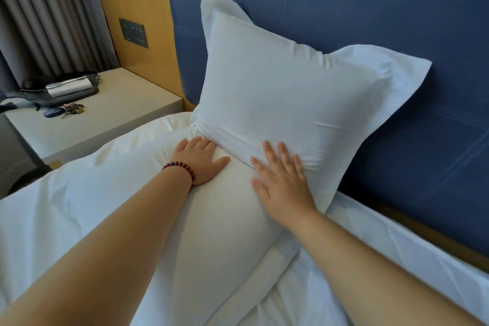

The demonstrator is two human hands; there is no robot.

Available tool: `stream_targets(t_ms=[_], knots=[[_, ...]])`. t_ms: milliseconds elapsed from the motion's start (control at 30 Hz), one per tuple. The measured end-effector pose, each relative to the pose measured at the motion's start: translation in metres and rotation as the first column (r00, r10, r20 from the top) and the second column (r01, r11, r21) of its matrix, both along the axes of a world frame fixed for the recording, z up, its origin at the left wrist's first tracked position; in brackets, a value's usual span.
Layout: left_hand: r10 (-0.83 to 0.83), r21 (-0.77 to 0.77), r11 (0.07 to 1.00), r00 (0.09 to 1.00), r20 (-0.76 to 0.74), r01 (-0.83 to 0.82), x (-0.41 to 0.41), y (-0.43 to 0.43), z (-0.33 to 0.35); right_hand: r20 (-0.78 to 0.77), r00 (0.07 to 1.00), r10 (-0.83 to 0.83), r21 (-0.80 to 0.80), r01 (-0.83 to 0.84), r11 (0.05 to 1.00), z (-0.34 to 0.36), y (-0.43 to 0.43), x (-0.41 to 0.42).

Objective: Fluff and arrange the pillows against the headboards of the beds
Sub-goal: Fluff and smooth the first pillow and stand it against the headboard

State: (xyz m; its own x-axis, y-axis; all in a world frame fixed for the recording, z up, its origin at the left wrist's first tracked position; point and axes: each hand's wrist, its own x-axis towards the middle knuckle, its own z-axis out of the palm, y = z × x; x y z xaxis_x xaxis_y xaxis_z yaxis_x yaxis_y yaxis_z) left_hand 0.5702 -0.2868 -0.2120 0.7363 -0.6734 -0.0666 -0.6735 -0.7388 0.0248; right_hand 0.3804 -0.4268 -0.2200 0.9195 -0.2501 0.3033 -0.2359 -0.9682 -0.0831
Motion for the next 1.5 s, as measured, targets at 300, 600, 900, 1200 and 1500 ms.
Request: stream_targets(t_ms=[300,600,900,1200,1500], knots=[[0.307,-0.632,0.729,0.951,-0.040,-0.263,-0.204,0.118,-0.027,-0.144,0.848,-0.510,0.895,0.331,0.298,-0.050,0.087,-0.081],[0.135,-0.300,-0.239,0.274,-0.952,-0.924,-0.250,0.145,-0.044,-0.422,0.785,-0.453,0.808,0.099,-0.581,-0.041,0.125,-0.098],[-0.207,-0.027,0.038,0.018,-0.978,-0.999,-0.272,0.144,-0.048,-0.342,0.599,-0.724,0.932,0.121,-0.341,-0.037,0.102,-0.129],[-0.254,-0.074,-0.090,0.095,-0.962,-0.993,-0.305,0.145,-0.056,-0.405,0.900,-0.161,0.775,0.244,-0.583,-0.035,0.115,-0.170],[-0.359,-0.043,-0.340,0.172,-0.917,-0.939,-0.326,0.184,-0.071,-0.413,0.896,-0.162,0.787,0.262,-0.559,-0.029,0.136,-0.184]])
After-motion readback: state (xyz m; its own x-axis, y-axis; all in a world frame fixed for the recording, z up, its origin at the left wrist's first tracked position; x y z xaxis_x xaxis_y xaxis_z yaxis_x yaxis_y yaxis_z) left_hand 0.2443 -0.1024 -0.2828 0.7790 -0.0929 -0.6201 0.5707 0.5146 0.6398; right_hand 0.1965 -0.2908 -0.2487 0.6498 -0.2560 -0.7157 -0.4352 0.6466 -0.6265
